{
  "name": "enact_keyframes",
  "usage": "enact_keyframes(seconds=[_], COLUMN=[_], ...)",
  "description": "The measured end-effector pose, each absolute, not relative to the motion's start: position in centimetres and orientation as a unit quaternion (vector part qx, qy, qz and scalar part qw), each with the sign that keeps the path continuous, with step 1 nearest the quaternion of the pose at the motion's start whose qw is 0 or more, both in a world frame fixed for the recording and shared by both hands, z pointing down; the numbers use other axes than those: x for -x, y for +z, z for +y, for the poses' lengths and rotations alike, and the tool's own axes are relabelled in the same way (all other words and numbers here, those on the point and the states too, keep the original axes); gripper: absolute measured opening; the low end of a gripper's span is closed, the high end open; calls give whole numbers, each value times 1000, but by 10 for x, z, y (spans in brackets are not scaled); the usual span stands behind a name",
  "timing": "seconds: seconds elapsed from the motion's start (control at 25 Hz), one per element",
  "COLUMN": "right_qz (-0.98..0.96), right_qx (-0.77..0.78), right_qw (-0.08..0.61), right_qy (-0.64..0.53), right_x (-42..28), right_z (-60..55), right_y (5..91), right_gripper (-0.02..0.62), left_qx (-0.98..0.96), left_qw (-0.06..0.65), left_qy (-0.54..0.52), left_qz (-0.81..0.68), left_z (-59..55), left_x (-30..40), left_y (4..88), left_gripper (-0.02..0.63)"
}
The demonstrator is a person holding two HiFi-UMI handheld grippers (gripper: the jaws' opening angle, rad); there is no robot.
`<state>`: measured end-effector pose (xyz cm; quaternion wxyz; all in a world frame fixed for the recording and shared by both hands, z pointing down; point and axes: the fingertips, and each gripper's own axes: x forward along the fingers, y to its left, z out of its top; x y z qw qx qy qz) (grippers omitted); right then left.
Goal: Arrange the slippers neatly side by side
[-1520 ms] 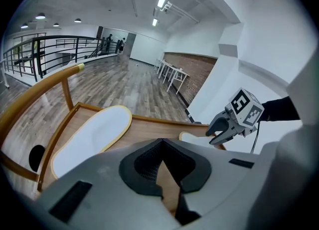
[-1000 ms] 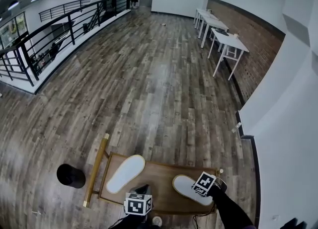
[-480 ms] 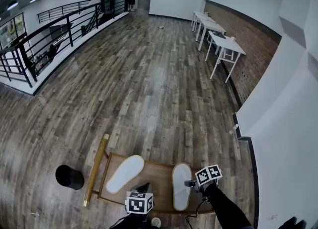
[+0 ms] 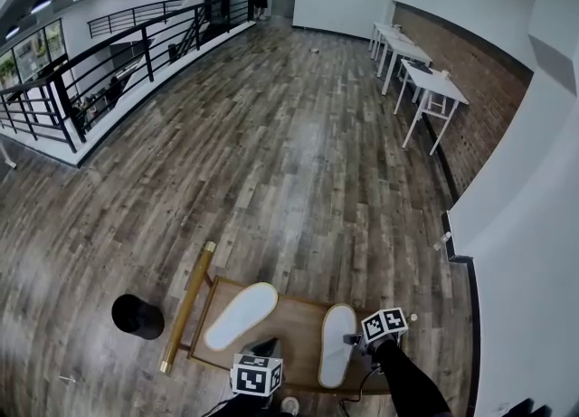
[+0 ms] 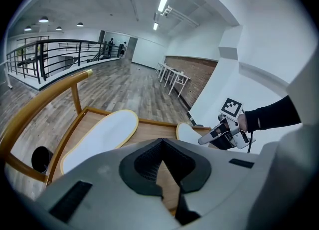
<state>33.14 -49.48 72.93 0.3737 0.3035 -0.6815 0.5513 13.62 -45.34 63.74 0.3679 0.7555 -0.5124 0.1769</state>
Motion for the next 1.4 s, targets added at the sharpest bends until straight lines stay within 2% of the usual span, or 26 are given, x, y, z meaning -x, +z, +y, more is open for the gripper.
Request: enact_keyframes(seconds=[0.32,0.44,0.56,0.68,0.84,0.92,1.12,1.4], right_qz=[-694,-696,-724,-761,-748,-722,-672,-620], right_qx=[-301,-309,-314,-282,-231,-222,-263,-323], right_qw=[386,399,395,340,231,204,233,242], right_qy=[529,510,471,475,577,622,652,673], right_x=[-333,-342,-337,-282,-172,-128,-76,-52], right_z=[-498,-499,-510,-519,-517,-513,-508,-525], right_y=[729,719,689,651,633,641,686,718], right_gripper=[17,97,110,110,110,110,110,110], left_qx=[-754,-754,-754,-748,-738,-733,-707,-667], left_qw=[372,377,382,390,400,401,412,432], left_qy=[172,169,165,162,160,157,146,131], left_qz=[-513,-510,-508,-512,-520,-527,-556,-593], left_z=[-455,-452,-445,-435,-422,-417,-398,-372], left_x=[-136,-140,-141,-137,-123,-113,-75,-27], left_y=[639,641,643,650,654,654,660,672], left_gripper=[0,0,0,0,0,0,0,0])
